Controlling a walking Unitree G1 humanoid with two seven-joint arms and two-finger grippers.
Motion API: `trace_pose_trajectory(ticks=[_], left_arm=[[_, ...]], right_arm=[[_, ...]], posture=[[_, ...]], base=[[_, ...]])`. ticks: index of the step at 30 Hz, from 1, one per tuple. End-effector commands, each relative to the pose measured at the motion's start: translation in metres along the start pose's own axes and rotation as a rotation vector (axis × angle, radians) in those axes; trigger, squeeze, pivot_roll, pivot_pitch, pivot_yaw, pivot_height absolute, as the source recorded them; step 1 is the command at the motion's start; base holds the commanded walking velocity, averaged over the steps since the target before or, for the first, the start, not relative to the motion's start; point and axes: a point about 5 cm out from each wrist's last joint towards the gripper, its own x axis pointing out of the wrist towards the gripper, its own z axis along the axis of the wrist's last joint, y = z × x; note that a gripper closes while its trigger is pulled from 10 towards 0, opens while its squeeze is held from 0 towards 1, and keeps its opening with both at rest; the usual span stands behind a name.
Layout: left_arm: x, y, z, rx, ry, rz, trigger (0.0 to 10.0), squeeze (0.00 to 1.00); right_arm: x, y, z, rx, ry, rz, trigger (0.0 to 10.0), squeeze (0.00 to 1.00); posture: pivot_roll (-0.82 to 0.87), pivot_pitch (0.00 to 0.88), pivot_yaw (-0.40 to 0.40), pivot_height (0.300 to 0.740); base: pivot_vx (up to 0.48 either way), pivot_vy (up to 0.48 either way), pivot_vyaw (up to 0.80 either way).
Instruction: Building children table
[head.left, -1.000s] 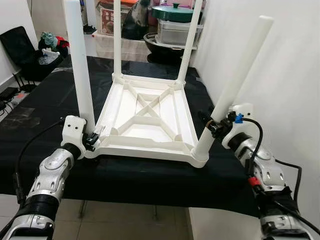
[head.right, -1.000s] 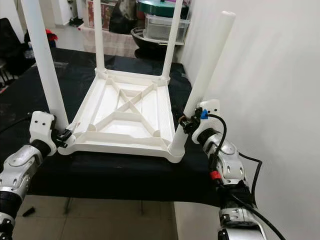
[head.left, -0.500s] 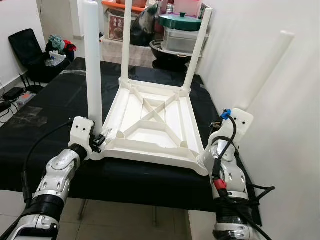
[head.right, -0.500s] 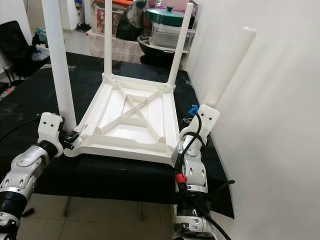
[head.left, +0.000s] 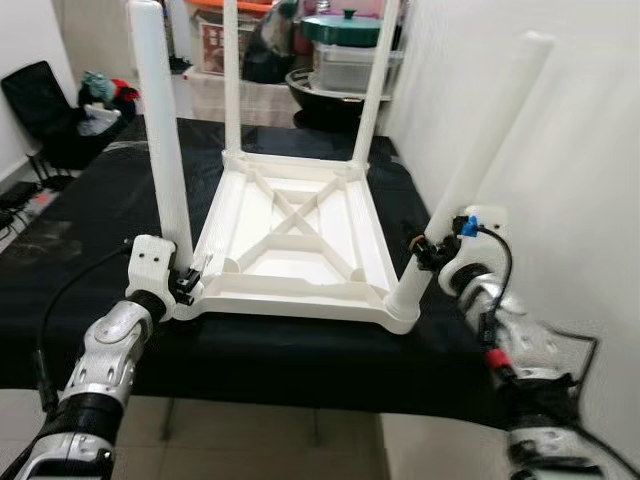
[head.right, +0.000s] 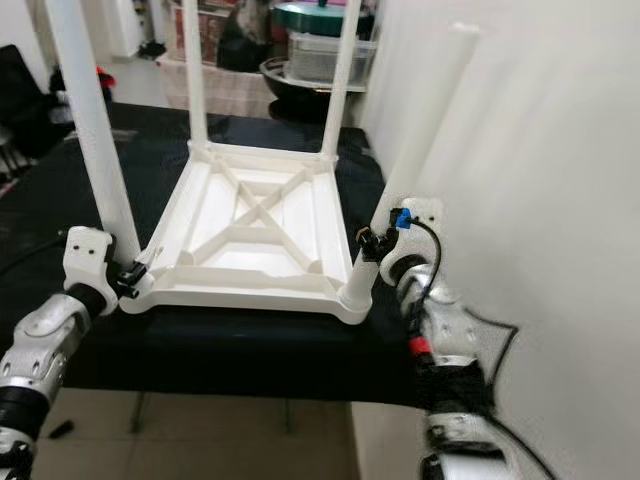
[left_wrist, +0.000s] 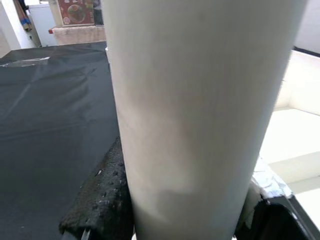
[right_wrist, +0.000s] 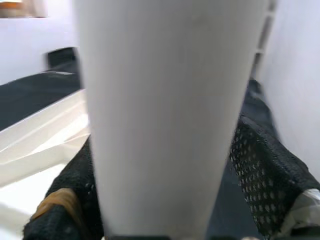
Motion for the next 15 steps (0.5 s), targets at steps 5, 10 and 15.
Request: trace_pose_trajectory(ticks=[5, 10, 15], left_arm=[[-0.007, 0.015, -0.005, 0.023, 0.034, 0.054, 10.0, 0.00], [-0.007, 0.016, -0.004, 0.030, 0.035, 0.052, 10.0, 0.00], [-0.005, 0.015, -0.005, 0.030, 0.038, 0.050, 10.0, 0.00]], right_arm=[[-0.001, 0.013, -0.023, 0.007, 0.093, 0.127, 0.0, 0.00], [-0.002, 0.014, -0.034, 0.022, 0.142, 0.097, 0.0, 0.00], [-0.011, -0.042, -0.060, 0.250, 0.226, -0.740, 0.0, 0.00]], posture=[[0.09, 0.000, -0.119, 0.740], [0.10, 0.000, -0.111, 0.740], [0.08, 0.000, -0.094, 0.740]], base=[[0.000, 0.000, 0.00], [0.000, 0.000, 0.00], [0.000, 0.000, 0.00]])
